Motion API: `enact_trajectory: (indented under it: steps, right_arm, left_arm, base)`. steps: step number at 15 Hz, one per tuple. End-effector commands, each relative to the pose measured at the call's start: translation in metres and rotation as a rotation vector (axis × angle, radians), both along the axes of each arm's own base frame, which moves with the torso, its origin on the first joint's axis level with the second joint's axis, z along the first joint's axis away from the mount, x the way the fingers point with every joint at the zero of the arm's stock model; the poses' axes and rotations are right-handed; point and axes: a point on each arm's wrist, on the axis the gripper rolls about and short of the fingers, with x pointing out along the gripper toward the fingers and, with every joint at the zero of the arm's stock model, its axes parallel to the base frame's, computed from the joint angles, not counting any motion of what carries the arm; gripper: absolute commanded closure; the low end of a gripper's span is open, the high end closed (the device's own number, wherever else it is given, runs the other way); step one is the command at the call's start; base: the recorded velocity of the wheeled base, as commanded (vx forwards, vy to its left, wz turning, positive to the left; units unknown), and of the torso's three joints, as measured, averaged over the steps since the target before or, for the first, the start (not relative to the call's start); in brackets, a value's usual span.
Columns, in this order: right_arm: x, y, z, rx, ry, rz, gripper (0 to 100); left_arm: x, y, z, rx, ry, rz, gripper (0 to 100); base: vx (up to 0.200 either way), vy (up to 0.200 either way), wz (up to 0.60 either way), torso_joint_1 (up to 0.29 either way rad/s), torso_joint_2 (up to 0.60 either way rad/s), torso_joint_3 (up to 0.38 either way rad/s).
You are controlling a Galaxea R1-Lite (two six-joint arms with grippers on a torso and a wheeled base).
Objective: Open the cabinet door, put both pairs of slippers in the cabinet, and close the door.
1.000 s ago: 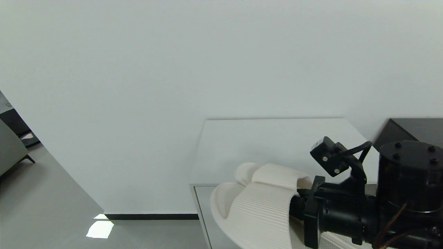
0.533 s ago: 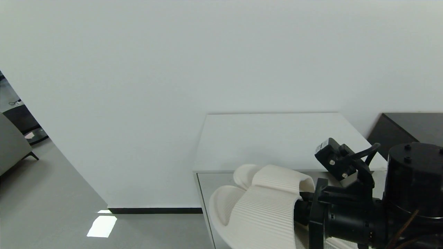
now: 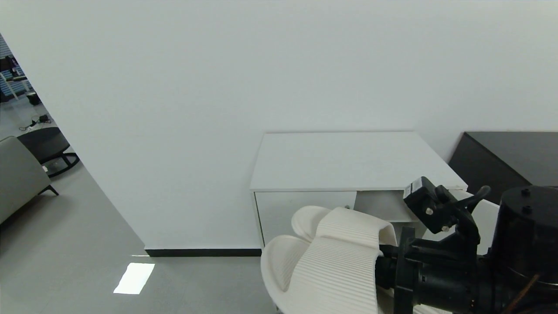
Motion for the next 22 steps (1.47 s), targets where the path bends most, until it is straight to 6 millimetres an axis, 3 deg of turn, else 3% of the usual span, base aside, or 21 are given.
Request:
enact_trajectory:
  steps: [1,3,22]
  right_arm:
    - [0.0017,0.0013,-0.0073,-0.019,0.018,-0.002,100]
    - [0.0026,0.0023,-0.009,-0.023,0.023,-0.002,100]
    - [0.0012,0.0007,-0.0117,-0.014,0.017,-0.001,100]
  left_arm:
    - [0.0001,0.0,0.0,0.001,0.001,0.0,100]
    - [0.0001,0.0001,0.0,0.001,0.001,0.0,100]
    - [0.0001,0.0,0.0,0.001,0.001,0.001,100]
  base:
    - [0.0,0.0,0.0,0.0,0.0,0.0]
    - [0.0,0.0,0.0,0.0,0.0,0.0]
    - [0.0,-0.2,0.0,0.003,0.0,0.003]
